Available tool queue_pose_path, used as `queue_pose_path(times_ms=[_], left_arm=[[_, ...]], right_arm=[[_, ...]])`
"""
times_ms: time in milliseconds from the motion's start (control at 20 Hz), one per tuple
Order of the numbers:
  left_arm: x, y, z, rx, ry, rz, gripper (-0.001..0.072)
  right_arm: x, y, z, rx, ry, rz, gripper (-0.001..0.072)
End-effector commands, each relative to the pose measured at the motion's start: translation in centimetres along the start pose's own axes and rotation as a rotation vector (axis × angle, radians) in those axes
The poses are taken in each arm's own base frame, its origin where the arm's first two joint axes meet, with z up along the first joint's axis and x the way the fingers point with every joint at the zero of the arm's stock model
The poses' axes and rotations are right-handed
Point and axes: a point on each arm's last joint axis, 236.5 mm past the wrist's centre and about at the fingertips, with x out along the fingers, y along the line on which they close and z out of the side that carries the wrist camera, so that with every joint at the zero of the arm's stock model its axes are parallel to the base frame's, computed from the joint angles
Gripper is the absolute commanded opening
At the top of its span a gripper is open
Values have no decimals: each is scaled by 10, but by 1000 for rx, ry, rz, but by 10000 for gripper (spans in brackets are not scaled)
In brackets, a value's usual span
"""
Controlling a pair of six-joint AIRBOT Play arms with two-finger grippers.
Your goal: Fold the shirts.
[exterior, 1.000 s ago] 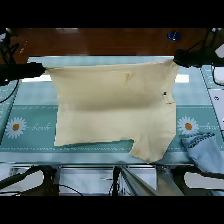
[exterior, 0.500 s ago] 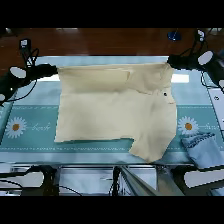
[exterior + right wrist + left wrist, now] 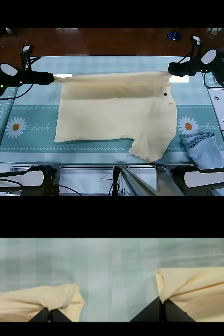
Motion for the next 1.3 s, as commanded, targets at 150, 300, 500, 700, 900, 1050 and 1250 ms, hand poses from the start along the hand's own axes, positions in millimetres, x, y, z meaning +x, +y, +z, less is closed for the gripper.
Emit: queue_pose_path(times_ms=[150,300,500,700,900,1050,1250], left_arm=[[-1,-10,-56,-62,234,-95,22],[19,-12,-68,-70,279,-109,24],[16,-20,-58,-82,262,-141,396],[-45,21,-55,-83,332,-49,410],[-85,43,-135,-310,484,-51,409],[-96,17,-205,-385,487,-150,410],[-95,-29,-270,-521,457,-298,674]], right_arm=[[2,-7,-58,-30,216,-40,22],[20,-9,-79,9,278,-32,22],[21,-3,-76,-2,268,-6,247],[-52,-67,-82,-141,338,-248,314],[-122,-131,-142,-26,519,-383,314],[-112,-107,-179,121,434,-113,314],[-104,-89,-198,223,322,54,340]])
